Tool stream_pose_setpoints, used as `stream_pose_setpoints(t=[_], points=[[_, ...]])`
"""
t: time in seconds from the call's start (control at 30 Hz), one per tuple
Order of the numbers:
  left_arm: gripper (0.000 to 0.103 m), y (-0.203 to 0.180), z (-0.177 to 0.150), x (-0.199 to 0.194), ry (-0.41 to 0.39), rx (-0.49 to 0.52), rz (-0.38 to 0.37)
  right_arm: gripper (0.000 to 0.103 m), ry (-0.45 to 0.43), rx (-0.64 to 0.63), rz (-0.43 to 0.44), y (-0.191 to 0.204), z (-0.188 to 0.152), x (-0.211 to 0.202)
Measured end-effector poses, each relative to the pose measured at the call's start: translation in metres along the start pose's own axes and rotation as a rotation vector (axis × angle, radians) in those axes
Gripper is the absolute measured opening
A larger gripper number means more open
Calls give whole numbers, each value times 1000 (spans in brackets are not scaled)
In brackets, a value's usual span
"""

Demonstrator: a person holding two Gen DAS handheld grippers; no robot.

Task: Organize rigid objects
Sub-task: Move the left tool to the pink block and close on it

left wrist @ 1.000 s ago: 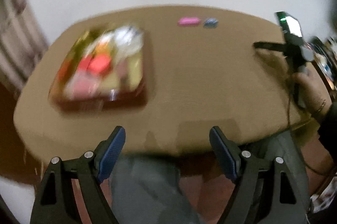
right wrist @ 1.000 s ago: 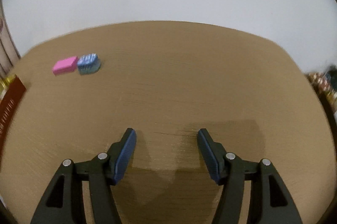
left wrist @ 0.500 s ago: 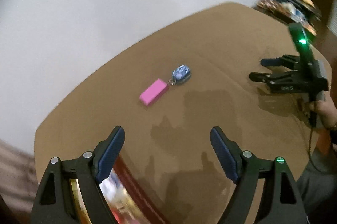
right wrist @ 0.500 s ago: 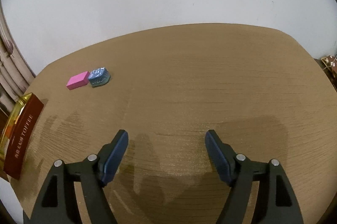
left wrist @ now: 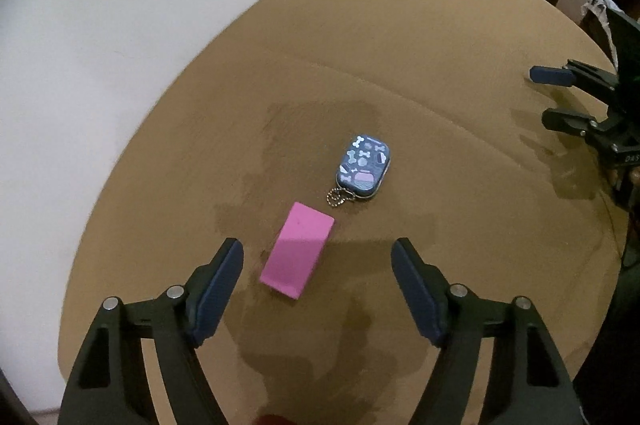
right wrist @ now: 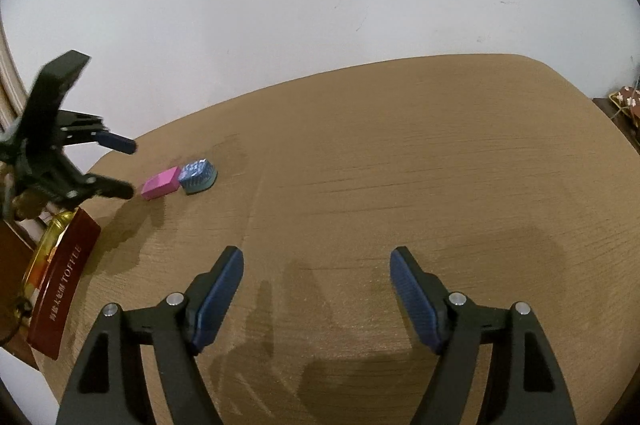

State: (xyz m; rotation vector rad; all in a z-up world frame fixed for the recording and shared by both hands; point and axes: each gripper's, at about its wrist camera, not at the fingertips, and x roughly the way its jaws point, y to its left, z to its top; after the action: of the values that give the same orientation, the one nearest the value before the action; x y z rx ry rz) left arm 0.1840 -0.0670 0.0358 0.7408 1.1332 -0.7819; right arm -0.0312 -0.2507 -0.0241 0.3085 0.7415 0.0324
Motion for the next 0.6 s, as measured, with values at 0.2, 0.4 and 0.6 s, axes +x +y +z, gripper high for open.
stream_pose_setpoints(t=[0.2, 0.4, 0.6], points=[[72, 7, 0, 17, 39, 9, -49, 78, 2, 5, 1, 2, 1, 4], [57, 11, -1, 44, 94, -2, -140, 78, 1, 11, 3, 1, 1, 5], [26, 20, -2, 43, 80, -103, -164, 78, -3, 27, 6, -1, 0, 4]])
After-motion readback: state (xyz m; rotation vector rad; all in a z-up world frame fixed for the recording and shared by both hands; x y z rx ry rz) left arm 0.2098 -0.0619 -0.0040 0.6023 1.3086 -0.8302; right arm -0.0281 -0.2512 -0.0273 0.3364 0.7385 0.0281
